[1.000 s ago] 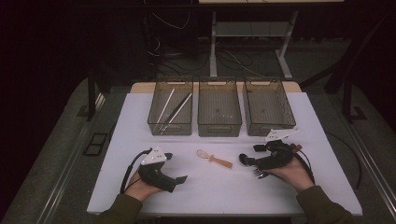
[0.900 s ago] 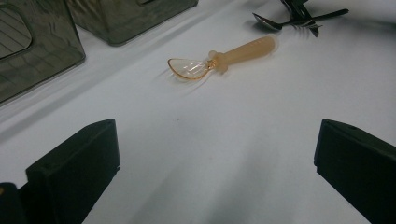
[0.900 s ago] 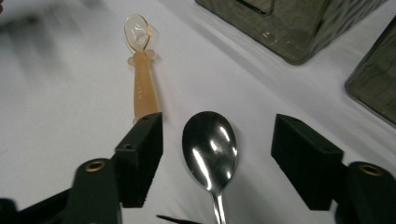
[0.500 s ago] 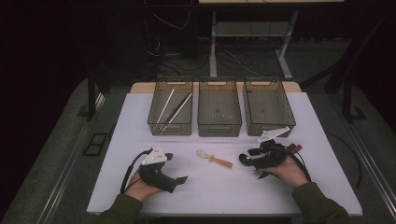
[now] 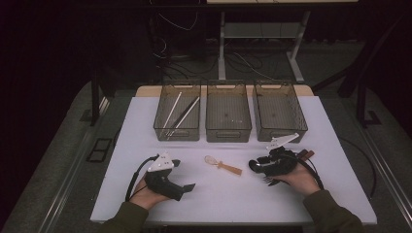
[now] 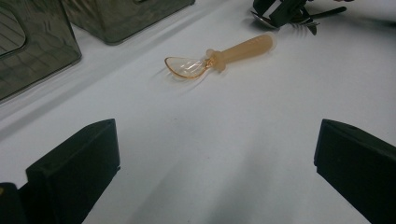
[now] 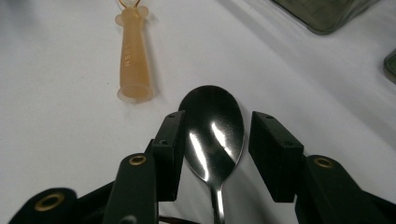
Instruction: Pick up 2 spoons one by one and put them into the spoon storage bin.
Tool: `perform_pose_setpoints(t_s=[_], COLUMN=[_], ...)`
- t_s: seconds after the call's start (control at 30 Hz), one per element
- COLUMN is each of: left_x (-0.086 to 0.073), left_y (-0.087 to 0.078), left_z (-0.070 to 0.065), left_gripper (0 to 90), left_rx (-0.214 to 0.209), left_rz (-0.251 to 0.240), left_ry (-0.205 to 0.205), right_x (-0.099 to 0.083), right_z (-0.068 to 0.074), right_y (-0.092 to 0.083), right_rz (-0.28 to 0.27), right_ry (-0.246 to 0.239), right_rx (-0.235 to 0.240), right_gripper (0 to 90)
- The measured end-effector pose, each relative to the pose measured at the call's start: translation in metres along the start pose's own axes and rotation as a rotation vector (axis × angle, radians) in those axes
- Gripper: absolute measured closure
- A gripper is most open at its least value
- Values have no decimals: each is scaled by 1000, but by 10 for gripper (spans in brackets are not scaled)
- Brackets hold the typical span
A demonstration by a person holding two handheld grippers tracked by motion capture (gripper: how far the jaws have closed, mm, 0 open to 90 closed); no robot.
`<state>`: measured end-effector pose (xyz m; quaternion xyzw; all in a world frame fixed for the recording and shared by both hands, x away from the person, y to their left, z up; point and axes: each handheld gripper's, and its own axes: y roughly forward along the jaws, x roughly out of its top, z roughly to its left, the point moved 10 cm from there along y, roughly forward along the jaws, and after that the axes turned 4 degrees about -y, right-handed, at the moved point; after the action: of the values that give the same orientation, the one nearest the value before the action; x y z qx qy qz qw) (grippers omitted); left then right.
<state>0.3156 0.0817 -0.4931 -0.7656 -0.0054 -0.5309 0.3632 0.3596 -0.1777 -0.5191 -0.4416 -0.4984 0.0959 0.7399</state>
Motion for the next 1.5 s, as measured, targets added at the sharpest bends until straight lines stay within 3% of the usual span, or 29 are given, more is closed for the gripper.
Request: perform_pose_setpoints(t_s=[0.07, 0.37, 0.9, 0.97, 1.5], left_x=[0, 0, 0, 0, 1], left_y=[0, 0, 0, -1, -1], left_z=[0, 0, 0, 0, -1], left_gripper=[0, 0, 0, 0, 0], left_rx=[0, 0, 2, 3, 2], left_rz=[-1, 1, 1, 2, -4], left_ry=[0, 2, 5, 7, 5], right_x=[-1, -4, -4, -3, -4], right_z=[1, 6, 11, 9, 17], right_y=[1, 3, 1, -1, -7], right_rz=[12, 40, 44, 34, 31], right_ry=[-5, -120, -171, -191, -241], right_rx=[-5, -58, -49, -68, 23], right_gripper=[556, 561, 638, 735, 875])
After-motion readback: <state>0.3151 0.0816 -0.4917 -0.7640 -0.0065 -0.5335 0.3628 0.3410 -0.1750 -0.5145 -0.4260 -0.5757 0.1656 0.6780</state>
